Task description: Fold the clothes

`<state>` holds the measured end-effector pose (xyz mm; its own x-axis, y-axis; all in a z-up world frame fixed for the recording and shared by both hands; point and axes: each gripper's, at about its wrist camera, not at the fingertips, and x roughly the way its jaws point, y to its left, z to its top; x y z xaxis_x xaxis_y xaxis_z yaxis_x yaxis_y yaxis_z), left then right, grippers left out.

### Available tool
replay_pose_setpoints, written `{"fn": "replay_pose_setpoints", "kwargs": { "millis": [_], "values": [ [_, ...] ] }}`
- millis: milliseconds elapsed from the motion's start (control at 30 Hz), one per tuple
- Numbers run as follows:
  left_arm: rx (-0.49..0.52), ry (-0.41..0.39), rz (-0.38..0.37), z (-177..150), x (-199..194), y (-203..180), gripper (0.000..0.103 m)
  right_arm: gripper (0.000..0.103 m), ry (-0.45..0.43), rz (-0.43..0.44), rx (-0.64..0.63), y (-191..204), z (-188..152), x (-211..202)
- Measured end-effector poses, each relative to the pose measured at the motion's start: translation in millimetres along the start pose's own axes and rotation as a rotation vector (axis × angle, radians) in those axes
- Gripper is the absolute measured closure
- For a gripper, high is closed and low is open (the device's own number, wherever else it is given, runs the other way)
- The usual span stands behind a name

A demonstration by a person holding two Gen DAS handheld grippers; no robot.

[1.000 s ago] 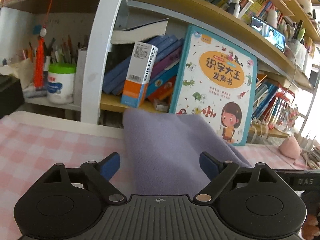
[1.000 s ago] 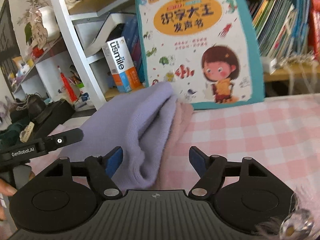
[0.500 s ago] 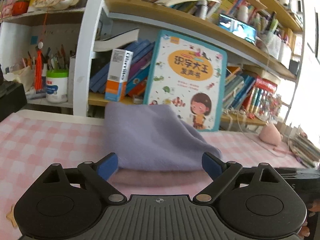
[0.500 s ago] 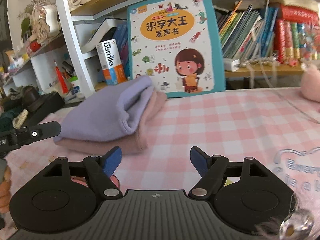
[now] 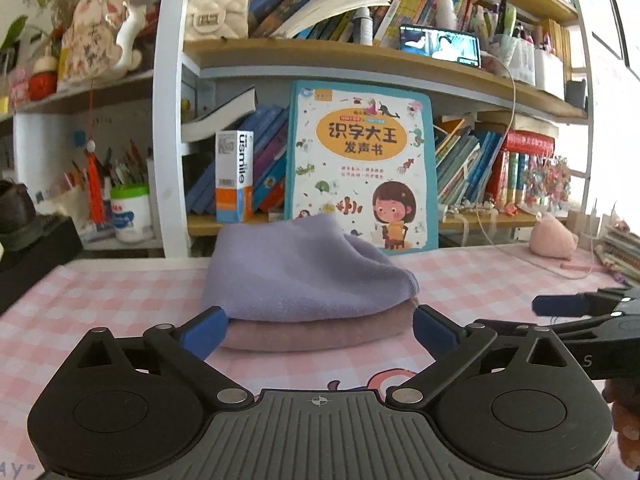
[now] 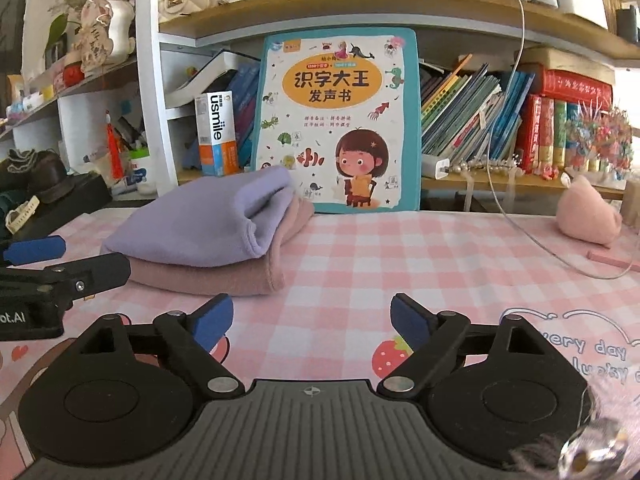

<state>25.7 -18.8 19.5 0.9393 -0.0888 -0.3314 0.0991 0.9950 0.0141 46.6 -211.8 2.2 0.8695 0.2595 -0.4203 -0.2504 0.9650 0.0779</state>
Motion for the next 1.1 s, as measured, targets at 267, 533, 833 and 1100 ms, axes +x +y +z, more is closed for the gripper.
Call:
{"fn": "replay_pose_setpoints", "kwargs": {
  "millis": [267, 533, 833, 1100],
  "values": [
    [0.04, 0.003, 0.036, -11, 0, -4, 0.0, 0.007, -0.038, -0.042, -0.051, 7, -5, -7],
    [0.002, 0.004, 0.03, -12, 1, 2, 0.0, 0.001, -0.056, -0.072, -0.078, 12, -5, -10],
    [-0.077, -0.005, 0.059, -11, -1, 15, 0.0, 0.001, -0.035, -0.098, -0.046, 8, -5, -7],
    [-0.052, 0.029, 0.079, -11, 5, 11, 0.0, 0.001, -0.038, -0.106, -0.038, 6, -6, -8]
  ]
}}
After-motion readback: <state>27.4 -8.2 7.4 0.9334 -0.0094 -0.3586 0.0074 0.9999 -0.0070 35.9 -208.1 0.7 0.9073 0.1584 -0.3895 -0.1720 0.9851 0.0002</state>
